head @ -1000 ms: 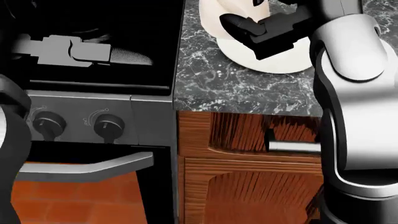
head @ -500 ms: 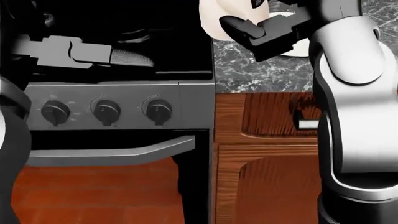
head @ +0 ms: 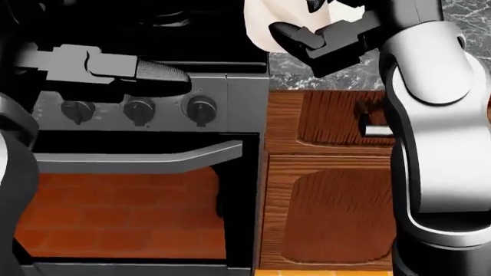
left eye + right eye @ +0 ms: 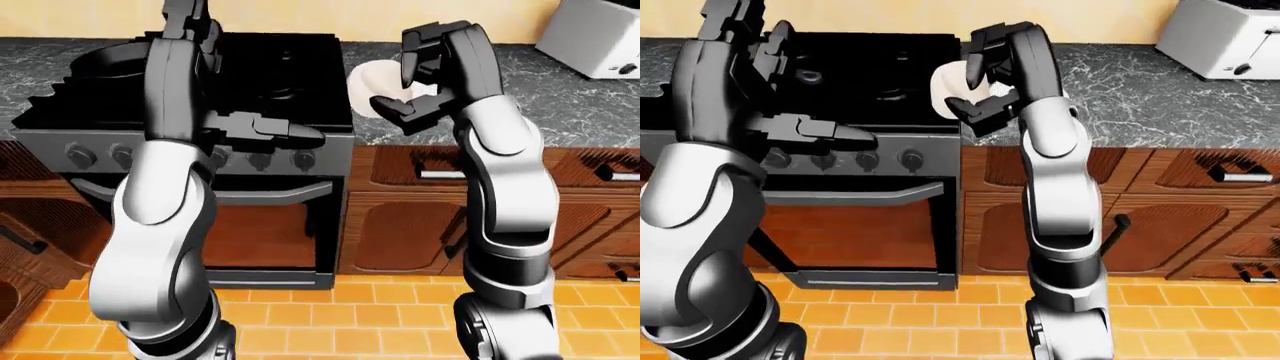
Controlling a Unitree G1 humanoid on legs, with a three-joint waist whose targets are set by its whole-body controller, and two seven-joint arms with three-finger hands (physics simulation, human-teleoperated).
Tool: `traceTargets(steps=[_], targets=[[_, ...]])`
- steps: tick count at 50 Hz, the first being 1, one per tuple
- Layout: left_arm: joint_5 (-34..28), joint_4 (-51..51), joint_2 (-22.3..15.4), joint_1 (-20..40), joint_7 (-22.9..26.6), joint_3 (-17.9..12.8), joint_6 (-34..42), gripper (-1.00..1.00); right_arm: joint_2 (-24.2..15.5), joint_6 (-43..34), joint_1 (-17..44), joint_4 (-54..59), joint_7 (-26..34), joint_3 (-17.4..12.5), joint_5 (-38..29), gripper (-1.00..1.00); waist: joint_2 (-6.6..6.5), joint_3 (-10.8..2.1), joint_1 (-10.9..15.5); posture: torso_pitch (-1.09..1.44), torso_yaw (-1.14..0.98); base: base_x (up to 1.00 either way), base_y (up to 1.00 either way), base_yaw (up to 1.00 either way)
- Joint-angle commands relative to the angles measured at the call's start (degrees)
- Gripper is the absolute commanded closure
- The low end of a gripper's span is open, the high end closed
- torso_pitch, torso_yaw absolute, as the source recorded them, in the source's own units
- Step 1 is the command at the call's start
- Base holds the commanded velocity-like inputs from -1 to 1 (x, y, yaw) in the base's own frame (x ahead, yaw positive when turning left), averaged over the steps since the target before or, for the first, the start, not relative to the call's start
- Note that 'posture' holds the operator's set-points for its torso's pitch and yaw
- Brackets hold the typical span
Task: Pick the chicken breast from the plate and place it in the pan.
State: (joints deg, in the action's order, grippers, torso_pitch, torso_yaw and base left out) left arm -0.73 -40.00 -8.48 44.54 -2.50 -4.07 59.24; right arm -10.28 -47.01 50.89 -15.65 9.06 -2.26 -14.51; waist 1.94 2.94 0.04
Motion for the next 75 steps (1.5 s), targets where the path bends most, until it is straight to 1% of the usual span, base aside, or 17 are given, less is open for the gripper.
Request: traceTargets(steps=[1,2,3,6,18,20,22,31,34,38,39,44,52,55,56,63,75], targets=[[0.09,-1.26,-0.06,1.5,0.12,0.21,-2.08,-1.0,-0.64,1.8,1.93,-2.17,-0.68,-1.07,-0.82,1.0,0.94,-1.43,-0.35,0.0,0.0,0.0,0.35,0.0],[0.1,-1.16,-0.08,1.45,0.16,0.19,-2.21,-1.0,-0.62,1.98,1.9,-2.08,-0.67,-1.1,-0.83,1.0,3.56,-2.35,-0.71,0.0,0.0,0.0,0.38,0.0],[0.13,-1.1,-0.08,1.41,0.19,0.11,-2.3,-1.0,-0.58,2.21,1.83,-1.91,-0.69,-1.13,-0.82,1.0,1.66,-1.54,-0.93,0.0,0.0,0.0,0.52,0.0],[0.18,-1.14,-0.08,1.4,0.17,0.1,-2.3,-1.0,-0.52,2.12,1.87,-2.04,-0.61,-1.11,-0.94,1.0,2.88,-3.16,-0.56,0.0,0.0,0.0,0.69,0.0],[0.15,-1.44,-0.08,1.7,0.15,0.15,-1.72,-1.0,-0.25,2.0,2.0,-2.27,-0.5,-1.16,-1.11,1.0,-0.17,-1.66,-0.66,0.0,0.0,0.0,0.84,0.0],[0.17,-1.45,-0.09,1.68,0.14,0.11,-1.71,-1.0,-0.2,2.28,1.96,-2.11,-0.68,-1.37,-0.89,1.0,-2.11,-1.07,-1.25,0.0,0.0,0.0,0.23,0.0],[0.19,-1.63,-0.11,1.78,0.12,0.1,-1.48,-1.0,0.0,2.18,2.09,-2.26,-1.04,-1.72,-0.25,1.0,-8.35,-0.66,-2.07,0.0,0.0,0.0,0.0,0.0],[0.13,-1.25,-0.03,1.55,0.14,0.26,-2.05,-1.0,-0.54,2.91,1.7,-2.23,-1.04,-0.9,-0.48,1.0,-3.26,0.14,-0.65,0.0,0.0,0.0,0.01,0.0],[0.07,-1.18,-0.04,1.44,0.18,0.25,-2.22,-1.0,-0.45,2.93,1.65,-2.37,-0.84,-0.8,-0.89,1.0,-2.15,-1.57,-0.23,0.0,0.0,0.0,0.24,0.0],[0.02,-1.16,-0.02,1.21,0.28,0.3,-2.46,-1.0,-0.34,2.96,1.59,-2.49,-0.62,-0.88,-1.2,1.0,3.34,-1.67,-0.13,0.0,0.0,0.0,0.47,0.0],[0.03,-1.14,-0.03,1.18,0.31,0.23,-2.52,-1.0,-0.33,2.83,1.65,-2.6,-0.58,-0.89,-1.29,1.0,1.86,-1.13,-0.91,0.0,0.0,0.0,0.7,0.0],[0.03,-1.18,0.04,1.03,0.31,0.26,-2.56,-1.0,-0.31,2.73,1.78,-2.58,-0.4,-0.88,-1.59,1.0,2.11,-2.17,-0.66,0.0,0.0,0.0,0.9,0.0],[-0.05,-1.04,0.15,1.1,0.31,0.35,-2.61,-1.0,-0.18,2.84,1.78,-2.48,-0.51,-1.29,-1.34,1.0,-1.52,-1.24,-0.61,0.0,0.0,0.0,0.94,0.0],[-0.07,-1.03,0.19,1.18,0.31,0.37,-2.57,-1.0,-0.13,2.59,1.94,-2.58,-0.62,-1.42,-1.03,1.0,-10.82,-3.03,-1.15,0.0,0.0,0.0,0.27,0.0],[-0.09,-1.01,0.19,1.17,0.31,0.42,-2.59,-1.0,-0.18,2.75,1.88,-2.46,-0.71,-1.52,-0.88,1.0,-8.26,0.48,-0.05,0.0,0.0,0.0,0.0,0.0],[-0.08,-1.1,0.11,1.27,0.36,0.27,-2.47,-1.0,-0.35,3.03,1.82,-2.39,-1.12,-1.37,-0.39,1.0,-4.75,-0.53,-0.69,0.0,0.0,0.0,0.0,0.0],[-0.16,-1.24,0.08,1.32,0.39,0.34,-2.27,-1.0,-0.37,3.1,1.83,-2.65,-0.84,-0.94,-0.99,1.0,-3.82,-1.33,0.15,0.0,0.0,0.0,0.0,0.0]])
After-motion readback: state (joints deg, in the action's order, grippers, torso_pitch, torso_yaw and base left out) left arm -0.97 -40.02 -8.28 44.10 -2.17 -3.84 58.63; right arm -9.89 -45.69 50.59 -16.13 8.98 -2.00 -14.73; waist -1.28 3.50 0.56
